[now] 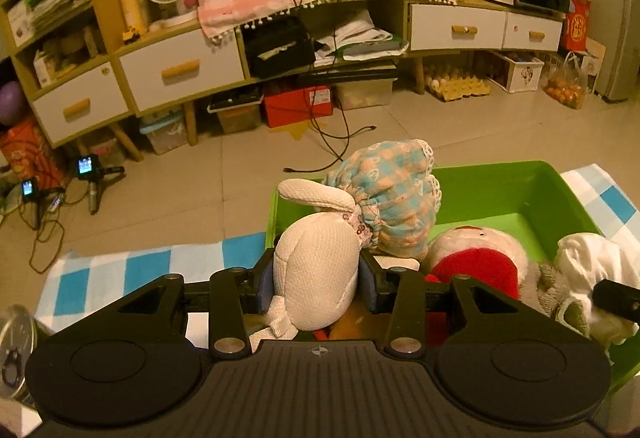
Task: Organize soft objects
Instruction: 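Carry bunny and white cloth over the green tub and release both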
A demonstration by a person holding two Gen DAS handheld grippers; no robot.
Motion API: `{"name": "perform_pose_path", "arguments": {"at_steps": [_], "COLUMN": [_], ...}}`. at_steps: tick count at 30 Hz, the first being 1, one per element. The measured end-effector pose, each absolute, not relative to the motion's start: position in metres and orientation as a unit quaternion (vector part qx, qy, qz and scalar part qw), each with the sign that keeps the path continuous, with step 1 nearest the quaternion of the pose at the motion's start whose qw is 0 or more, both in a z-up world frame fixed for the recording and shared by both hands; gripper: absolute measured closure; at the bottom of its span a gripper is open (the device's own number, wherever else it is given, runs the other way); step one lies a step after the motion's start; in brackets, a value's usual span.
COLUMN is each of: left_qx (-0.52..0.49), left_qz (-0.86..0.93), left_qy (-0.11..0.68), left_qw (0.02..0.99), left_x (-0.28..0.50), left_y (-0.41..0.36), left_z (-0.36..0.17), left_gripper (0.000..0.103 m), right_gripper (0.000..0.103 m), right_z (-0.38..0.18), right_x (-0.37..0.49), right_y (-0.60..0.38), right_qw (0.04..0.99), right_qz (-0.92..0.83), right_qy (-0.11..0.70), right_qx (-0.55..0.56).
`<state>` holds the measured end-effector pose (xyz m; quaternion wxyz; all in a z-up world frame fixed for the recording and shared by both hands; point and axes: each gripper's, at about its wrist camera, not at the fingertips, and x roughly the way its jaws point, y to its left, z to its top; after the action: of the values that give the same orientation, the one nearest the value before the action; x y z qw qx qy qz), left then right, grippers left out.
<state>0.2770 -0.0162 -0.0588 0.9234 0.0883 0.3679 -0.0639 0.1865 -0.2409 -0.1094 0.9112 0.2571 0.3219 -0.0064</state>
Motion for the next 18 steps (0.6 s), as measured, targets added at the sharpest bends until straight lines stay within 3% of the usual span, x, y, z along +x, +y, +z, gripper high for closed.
{"name": "perform_pose_path", "arguments": {"at_steps": [5, 10, 18], "left_qx": [0.072, 0.049, 0.064], "left_qz": [-0.086, -0.092, -0.093], "left_qy": [0.369, 0.367, 0.356], "left_qw": [0.923, 0.925, 0.928], "left_x": [0.277, 0.275, 0.26], "left_y": [-0.013, -0.008, -0.011], "left_z": [-0.058, -0.053, -0.044], "left_gripper": [0.057, 0.047, 0.031], "right_gripper": [0.089, 0.084, 0.063], "right_z": [-0.107, -0.104, -0.094], "right_x": [0.185, 0.186, 0.181], "right_y": [-0.238, -0.24, -0.244], "right_qw": [0.913, 0.911, 0.912], "right_qz": [-0.005, -0.002, 0.009], "right_qy": [0.322, 0.326, 0.317], "right_qx": [0.251, 0.252, 0.26]}}
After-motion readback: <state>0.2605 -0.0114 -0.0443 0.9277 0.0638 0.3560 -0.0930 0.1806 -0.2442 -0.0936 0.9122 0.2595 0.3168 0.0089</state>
